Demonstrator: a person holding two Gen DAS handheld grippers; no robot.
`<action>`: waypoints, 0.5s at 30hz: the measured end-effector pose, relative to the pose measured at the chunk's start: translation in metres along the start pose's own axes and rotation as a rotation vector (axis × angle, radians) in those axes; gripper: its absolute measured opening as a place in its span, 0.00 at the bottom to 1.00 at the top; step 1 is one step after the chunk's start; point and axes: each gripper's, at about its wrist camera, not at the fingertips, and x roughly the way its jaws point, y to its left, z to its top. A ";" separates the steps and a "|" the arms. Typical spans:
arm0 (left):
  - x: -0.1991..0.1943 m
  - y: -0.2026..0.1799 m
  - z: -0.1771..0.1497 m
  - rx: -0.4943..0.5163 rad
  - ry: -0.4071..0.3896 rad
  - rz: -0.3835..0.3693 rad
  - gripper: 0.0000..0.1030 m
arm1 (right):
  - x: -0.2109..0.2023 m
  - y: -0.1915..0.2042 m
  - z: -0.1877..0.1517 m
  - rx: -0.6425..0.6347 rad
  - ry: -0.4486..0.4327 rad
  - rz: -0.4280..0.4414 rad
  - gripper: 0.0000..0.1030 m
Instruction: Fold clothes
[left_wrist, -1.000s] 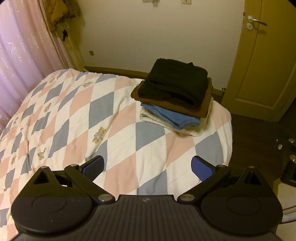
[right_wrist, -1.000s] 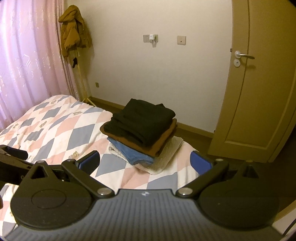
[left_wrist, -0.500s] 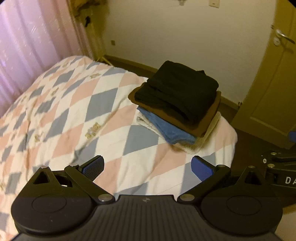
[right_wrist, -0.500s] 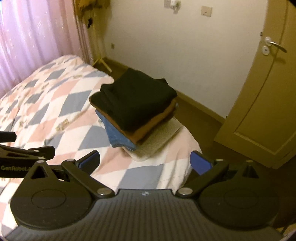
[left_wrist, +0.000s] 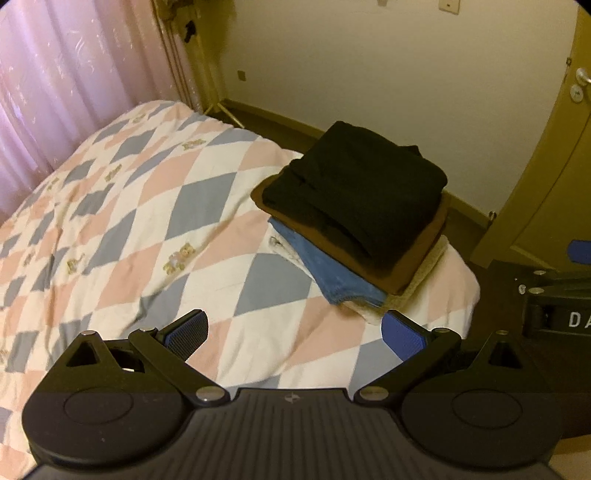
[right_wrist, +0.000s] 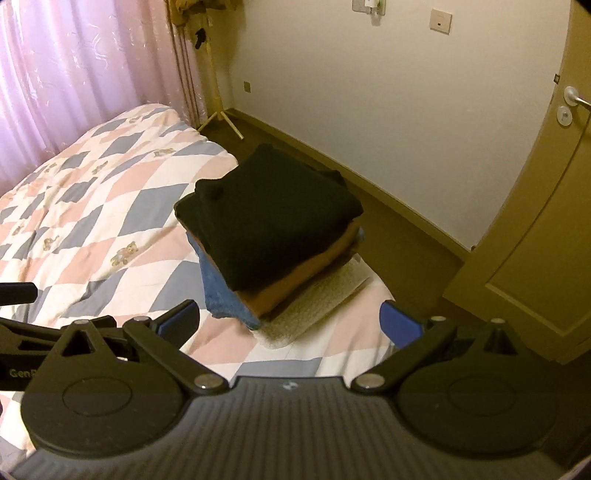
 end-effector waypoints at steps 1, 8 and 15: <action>0.000 0.000 0.002 0.006 -0.006 0.006 1.00 | 0.000 0.000 0.002 0.002 -0.006 0.010 1.00; -0.005 -0.010 0.010 -0.007 0.006 0.040 1.00 | 0.003 -0.010 0.015 -0.021 -0.010 0.055 1.00; -0.005 -0.043 0.018 -0.150 -0.005 0.114 1.00 | 0.007 -0.042 0.037 -0.165 -0.007 0.148 1.00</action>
